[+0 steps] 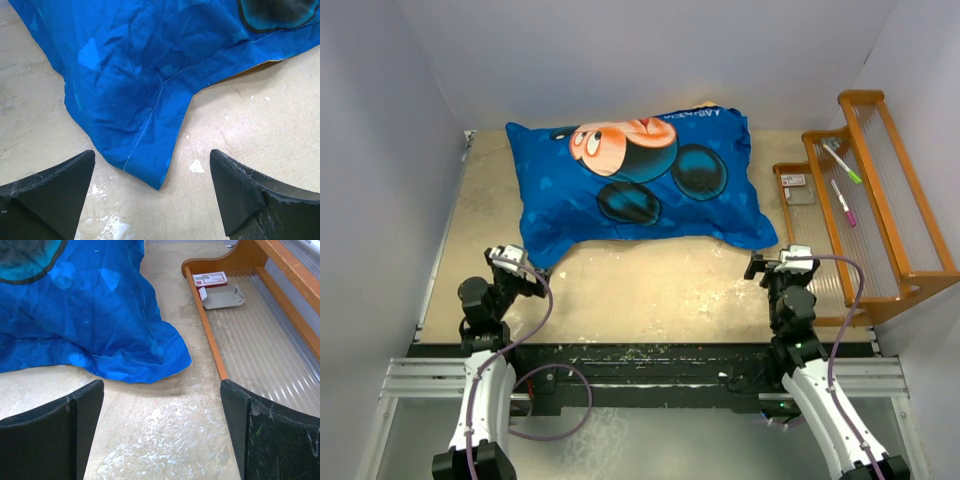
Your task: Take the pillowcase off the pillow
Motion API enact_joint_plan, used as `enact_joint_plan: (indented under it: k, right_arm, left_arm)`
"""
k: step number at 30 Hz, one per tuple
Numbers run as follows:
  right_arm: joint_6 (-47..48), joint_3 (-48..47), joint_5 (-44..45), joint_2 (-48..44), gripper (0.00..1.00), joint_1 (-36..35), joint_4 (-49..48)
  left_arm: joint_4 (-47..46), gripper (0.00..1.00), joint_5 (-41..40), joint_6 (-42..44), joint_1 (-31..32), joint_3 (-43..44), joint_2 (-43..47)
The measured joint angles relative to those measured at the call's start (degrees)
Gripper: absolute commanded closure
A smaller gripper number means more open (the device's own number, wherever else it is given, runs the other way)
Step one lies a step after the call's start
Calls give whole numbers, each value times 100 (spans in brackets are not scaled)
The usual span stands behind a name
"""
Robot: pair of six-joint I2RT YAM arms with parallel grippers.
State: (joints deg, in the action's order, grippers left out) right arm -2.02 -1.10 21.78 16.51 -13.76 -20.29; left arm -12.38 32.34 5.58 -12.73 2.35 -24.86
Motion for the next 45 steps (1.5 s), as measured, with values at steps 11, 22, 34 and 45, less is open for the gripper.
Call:
enact_joint_plan:
  k: [11,22,34,45]
  right_arm:
    - [-605,-1224,704,1040,0,0,782]
    - [-2496,-3635,190,2684,0,2,1473]
    - [-3191,-4105,118,3609,0,24,1720]
    - [-2712,-6046,-597,6583,0,33,2175]
  left_arm:
    - [1458,1,42,424,2,1613,-1014]
    - [4306,1,1154,1497,20,6798,-4666]
    - [5139,1,492,2022,1725,8511,-7248]
    - [4535,1,-1270,3228,3211,8590,-7853]
